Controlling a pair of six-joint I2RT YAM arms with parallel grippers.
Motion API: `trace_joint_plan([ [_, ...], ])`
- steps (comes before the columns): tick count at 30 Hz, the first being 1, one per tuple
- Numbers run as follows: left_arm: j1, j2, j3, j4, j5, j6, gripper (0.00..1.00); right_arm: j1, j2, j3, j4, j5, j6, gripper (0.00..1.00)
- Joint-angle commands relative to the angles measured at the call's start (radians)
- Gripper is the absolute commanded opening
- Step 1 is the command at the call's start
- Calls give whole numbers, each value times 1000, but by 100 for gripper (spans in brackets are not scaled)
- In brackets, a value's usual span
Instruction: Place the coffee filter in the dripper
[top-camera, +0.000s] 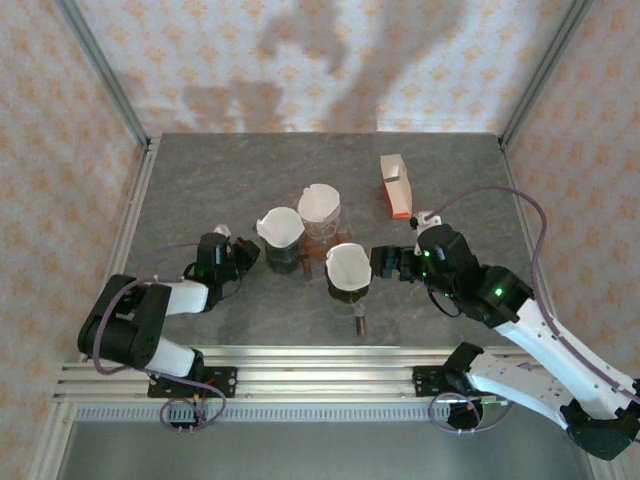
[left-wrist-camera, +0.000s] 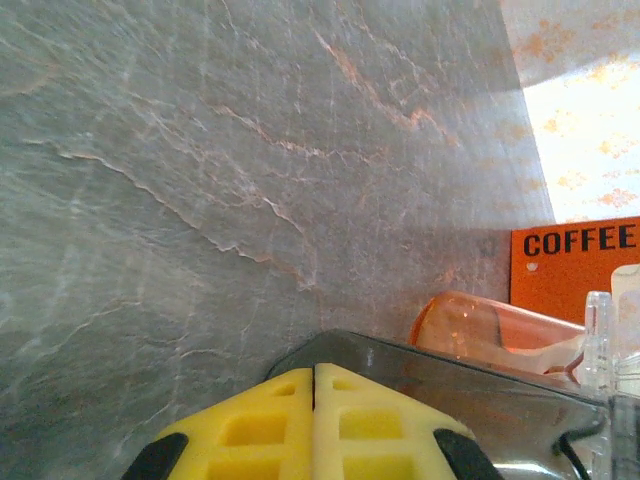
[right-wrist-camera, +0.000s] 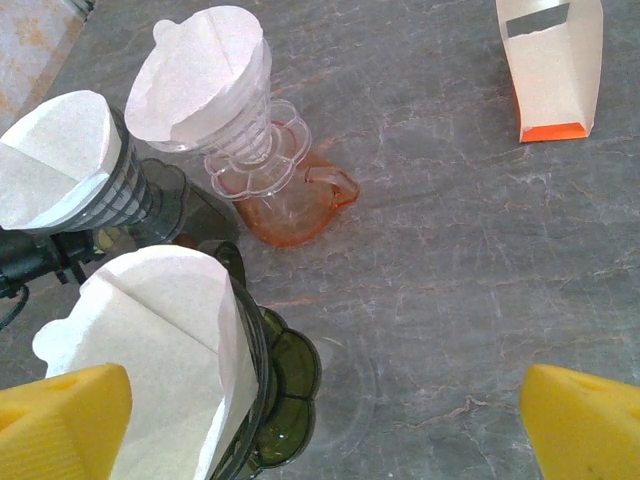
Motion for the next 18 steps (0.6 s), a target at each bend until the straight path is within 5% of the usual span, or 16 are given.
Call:
trace_joint_plan([
  [1, 1, -93, -11, -111, -86, 21, 0, -2, -29, -34, -17, 18, 32, 99],
  [10, 15, -493, -20, -542, -221, 96, 1, -3, -87, -91, -59, 119, 65, 99],
  [17, 11, -917, 88, -915, -381, 236, 70, -2, -110, -115, -18, 198, 48, 99],
  [18, 11, -954, 112, -947, -397, 257, 91, -2, -111, -119, -10, 208, 42, 99],
])
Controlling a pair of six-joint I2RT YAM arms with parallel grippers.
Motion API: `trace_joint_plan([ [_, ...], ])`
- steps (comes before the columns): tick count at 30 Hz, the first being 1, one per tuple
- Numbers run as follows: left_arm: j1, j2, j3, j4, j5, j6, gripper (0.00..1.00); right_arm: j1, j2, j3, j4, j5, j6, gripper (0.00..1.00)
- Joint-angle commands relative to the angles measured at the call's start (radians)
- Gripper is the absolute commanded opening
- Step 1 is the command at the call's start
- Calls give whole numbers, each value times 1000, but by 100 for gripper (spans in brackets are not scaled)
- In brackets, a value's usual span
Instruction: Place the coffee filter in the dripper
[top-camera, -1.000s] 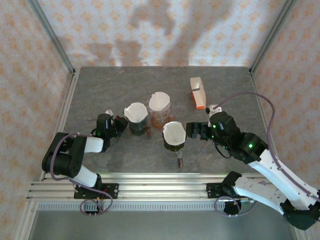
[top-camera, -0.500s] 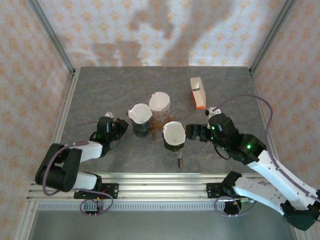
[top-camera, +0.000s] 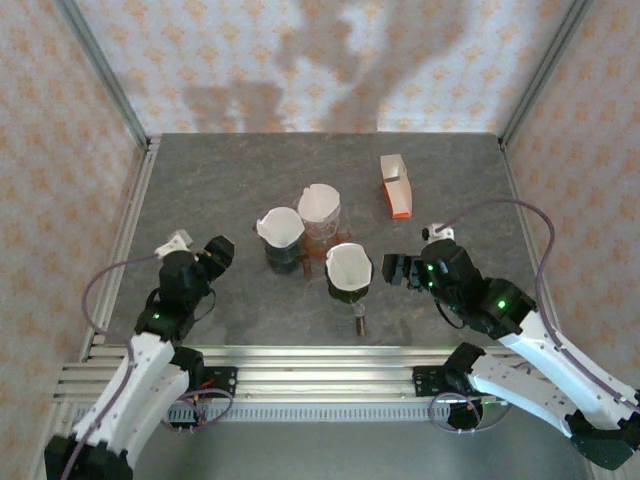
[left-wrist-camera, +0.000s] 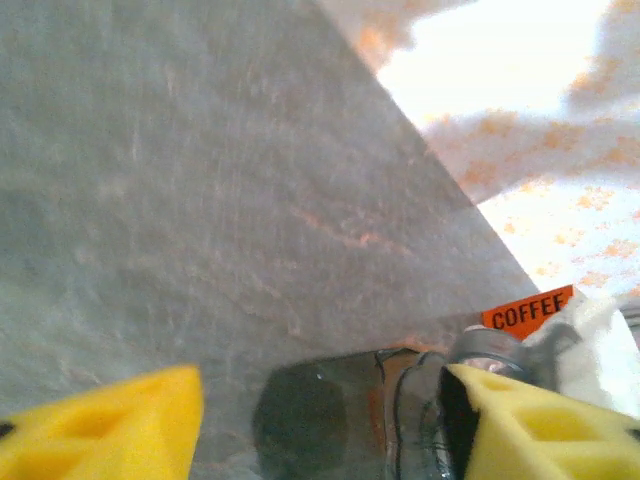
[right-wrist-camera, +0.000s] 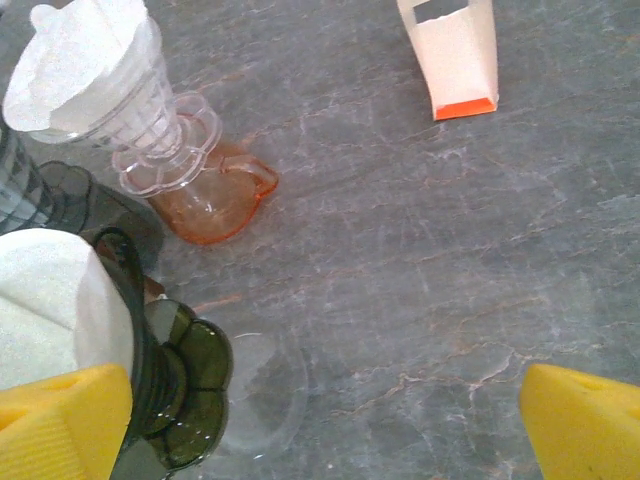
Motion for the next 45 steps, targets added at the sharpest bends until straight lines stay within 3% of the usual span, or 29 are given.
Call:
trace_joint_plan([
  [1, -1, -99, 92, -210, -114, 109, 99, -2, -17, -12, 28, 91, -9, 99],
  [7, -1, -52, 210, -289, -280, 161, 100, -2, -12, -20, 80, 133, -23, 99],
  [10, -1, 17, 207, -219, -322, 200, 100, -2, -12, -22, 101, 131, -33, 99],
  [12, -1, 52, 163, -109, -325, 267, 100, -3, -12, -26, 113, 133, -35, 99],
  [17, 0, 149, 73, 124, -465, 413, 100, -3, -11, -52, 151, 124, -23, 99],
  [22, 0, 342, 81, 255, -560, 601, 100, -3, -1, -71, 181, 115, -22, 99],
  [25, 2, 416, 20, 458, -605, 723, 100, -3, 6, -74, 183, 111, -24, 99],
  [34, 16, 780, 6, 838, -481, 842, 100, -3, 3, -63, 141, 138, -34, 99],
  [39, 18, 898, -12, 1003, -441, 891, 100, -3, 21, -69, 147, 129, -42, 99],
  [43, 46, 993, -50, 1169, -404, 875, 100, -3, 77, -59, 152, 193, 4, 99],
  [44, 49, 1009, -39, 1177, -405, 879, 100, -4, 94, -56, 154, 209, 16, 99],
  [45, 51, 989, -5, 1061, -388, 870, 100, -4, 111, -55, 163, 224, 24, 99],
])
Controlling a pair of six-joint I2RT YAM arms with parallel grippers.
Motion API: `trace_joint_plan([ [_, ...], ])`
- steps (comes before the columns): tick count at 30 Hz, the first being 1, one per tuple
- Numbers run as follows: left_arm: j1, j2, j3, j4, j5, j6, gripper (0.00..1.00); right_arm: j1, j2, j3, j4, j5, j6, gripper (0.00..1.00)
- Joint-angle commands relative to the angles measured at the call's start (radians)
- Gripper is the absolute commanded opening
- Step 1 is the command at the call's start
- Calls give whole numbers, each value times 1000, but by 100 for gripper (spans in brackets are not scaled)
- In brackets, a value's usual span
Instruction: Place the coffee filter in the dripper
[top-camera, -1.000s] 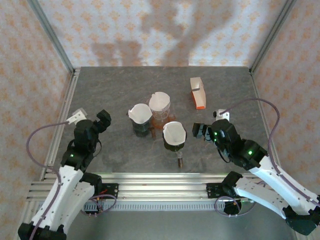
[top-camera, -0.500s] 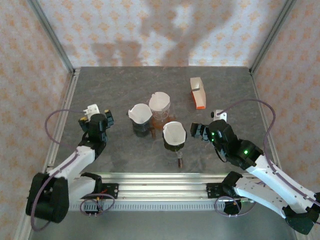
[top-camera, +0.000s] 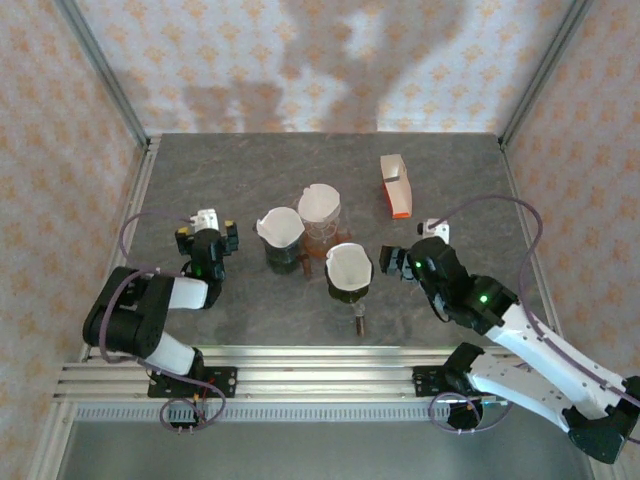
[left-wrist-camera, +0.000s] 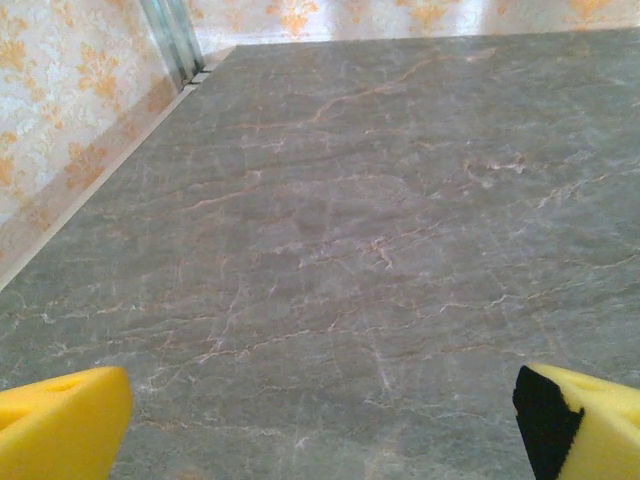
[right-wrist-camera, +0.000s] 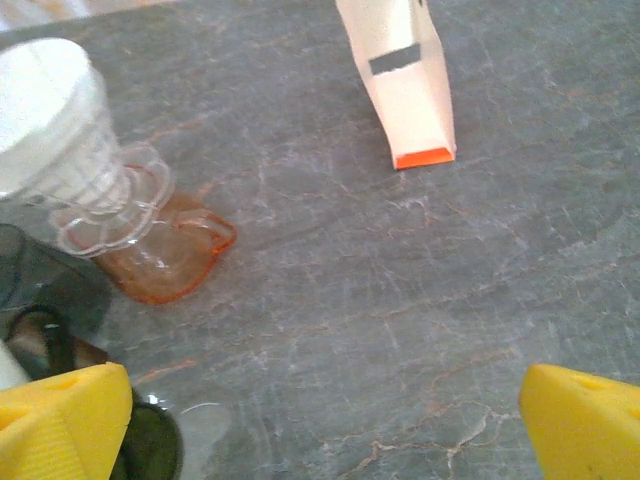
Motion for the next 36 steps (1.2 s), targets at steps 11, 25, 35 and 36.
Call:
trace_joint_plan([
  [11, 51, -1, 27, 39, 30, -30, 100, -85, 189, -23, 326, 375, -88, 99],
  [25, 52, -1, 28, 35, 31, -32, 100, -545, 487, -238, 1003, 172, -381, 99],
  [35, 52, -1, 28, 35, 31, -31, 100, -699, 698, -345, 1348, -28, -393, 99],
  [36, 53, -1, 28, 35, 30, -31, 100, -699, 706, -355, 1363, -48, -400, 99],
])
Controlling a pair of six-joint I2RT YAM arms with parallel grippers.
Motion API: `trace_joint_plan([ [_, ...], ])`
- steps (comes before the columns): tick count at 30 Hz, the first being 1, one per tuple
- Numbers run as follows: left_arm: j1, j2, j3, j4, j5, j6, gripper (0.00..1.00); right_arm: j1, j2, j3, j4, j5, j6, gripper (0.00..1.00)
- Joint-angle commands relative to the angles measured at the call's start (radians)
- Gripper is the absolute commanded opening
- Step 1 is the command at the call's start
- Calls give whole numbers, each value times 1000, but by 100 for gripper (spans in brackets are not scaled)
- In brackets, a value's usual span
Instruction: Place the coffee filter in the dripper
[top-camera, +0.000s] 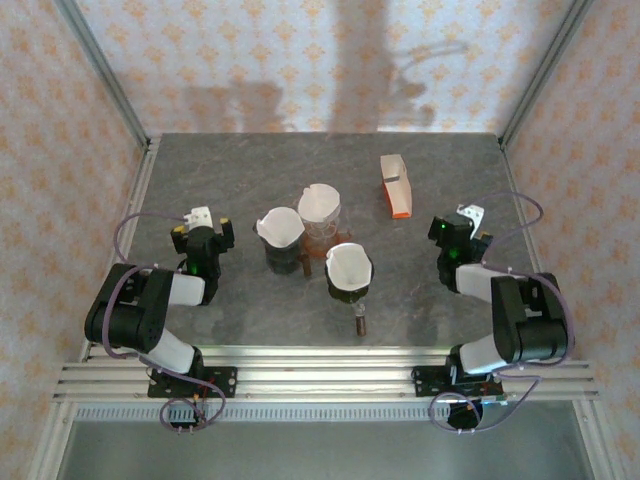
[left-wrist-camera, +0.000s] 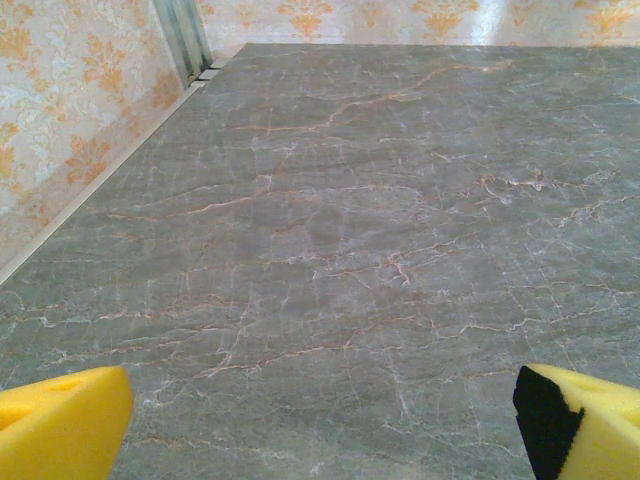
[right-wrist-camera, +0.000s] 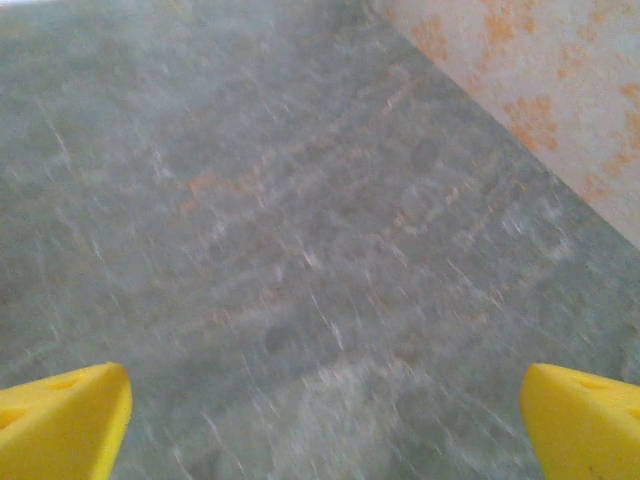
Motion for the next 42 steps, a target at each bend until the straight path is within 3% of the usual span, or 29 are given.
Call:
trace_joint_plan([
  [1, 3, -5, 10, 30, -13, -8, 100, -4, 49, -52, 225, -68, -15, 99],
  [2, 3, -5, 11, 30, -13, -7, 100, -5, 71, -73, 292, -65, -19, 99],
  [4, 3, -5, 11, 29, -14, -8, 100, -6, 53, -54, 221, -66, -11, 99],
  [42, 3, -5, 11, 29, -13, -7, 100, -7, 58, -61, 244, -68, -16, 99],
])
